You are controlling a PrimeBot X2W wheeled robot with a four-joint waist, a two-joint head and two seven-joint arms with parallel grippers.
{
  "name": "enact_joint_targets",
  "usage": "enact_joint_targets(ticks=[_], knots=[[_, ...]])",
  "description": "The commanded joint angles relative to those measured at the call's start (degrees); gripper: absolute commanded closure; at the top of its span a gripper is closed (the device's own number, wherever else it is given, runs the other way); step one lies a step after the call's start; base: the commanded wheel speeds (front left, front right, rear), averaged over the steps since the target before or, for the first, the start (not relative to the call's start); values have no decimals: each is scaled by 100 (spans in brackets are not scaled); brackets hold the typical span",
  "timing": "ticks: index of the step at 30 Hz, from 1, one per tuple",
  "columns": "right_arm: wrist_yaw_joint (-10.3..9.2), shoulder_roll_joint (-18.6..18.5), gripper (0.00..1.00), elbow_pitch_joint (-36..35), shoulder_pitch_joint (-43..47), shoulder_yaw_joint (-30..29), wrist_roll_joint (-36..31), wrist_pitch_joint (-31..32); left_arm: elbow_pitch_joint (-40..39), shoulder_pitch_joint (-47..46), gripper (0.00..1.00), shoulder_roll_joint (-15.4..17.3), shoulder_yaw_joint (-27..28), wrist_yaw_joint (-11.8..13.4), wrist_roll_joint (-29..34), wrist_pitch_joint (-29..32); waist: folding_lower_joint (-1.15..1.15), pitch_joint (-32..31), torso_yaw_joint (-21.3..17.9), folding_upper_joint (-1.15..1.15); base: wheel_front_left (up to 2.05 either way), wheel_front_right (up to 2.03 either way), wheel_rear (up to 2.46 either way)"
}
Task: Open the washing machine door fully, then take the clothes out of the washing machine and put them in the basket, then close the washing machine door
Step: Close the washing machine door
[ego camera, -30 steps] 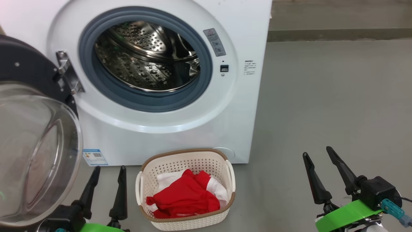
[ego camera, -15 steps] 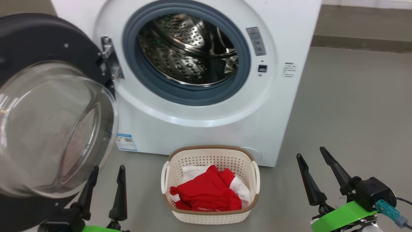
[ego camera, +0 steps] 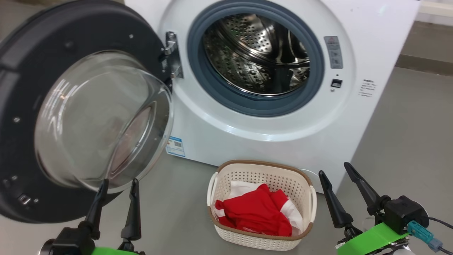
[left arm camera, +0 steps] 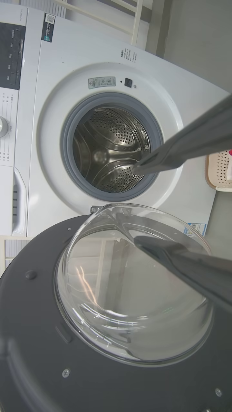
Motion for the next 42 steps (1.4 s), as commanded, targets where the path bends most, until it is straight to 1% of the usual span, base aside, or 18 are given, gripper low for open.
enact_joint_targets(ticks=[1,11,18,28,38,39,40,41,42], knots=[[28,-57,0,-175,-125,136,48,-37,-183,-44,0,44,166,24,72,-69,0,-37,252,0,0,0,0],[28,25,0,-207,-187,280,25,-37,-282,-13,0,73,159,33,183,-69,0,-41,710,0,0,0,0],[28,52,0,-206,-181,291,12,-37,-282,-3,0,99,160,67,209,-69,0,-27,869,0,0,0,0],[28,12,0,-170,-261,353,19,-37,-253,-17,0,108,182,162,209,-69,0,-3,949,0,0,0,0],[28,4,0,-163,-257,361,34,-37,-284,-2,0,122,184,190,201,-69,0,2,952,0,0,0,0],[28,6,0,-164,-254,359,34,-37,-286,-4,2,126,182,190,203,-69,0,0,950,0,0,0,0],[28,8,0,-164,-251,356,34,-37,-285,-5,77,131,178,189,204,-69,0,-2,948,0,0,0,0],[28,10,0,-165,-248,352,35,-37,-287,-14,100,137,175,184,204,-69,0,-2,947,0,0,0,0],[28,11,0,-165,-245,347,35,-37,-296,-30,100,150,176,187,213,-69,0,-3,947,0,0,0,0]])
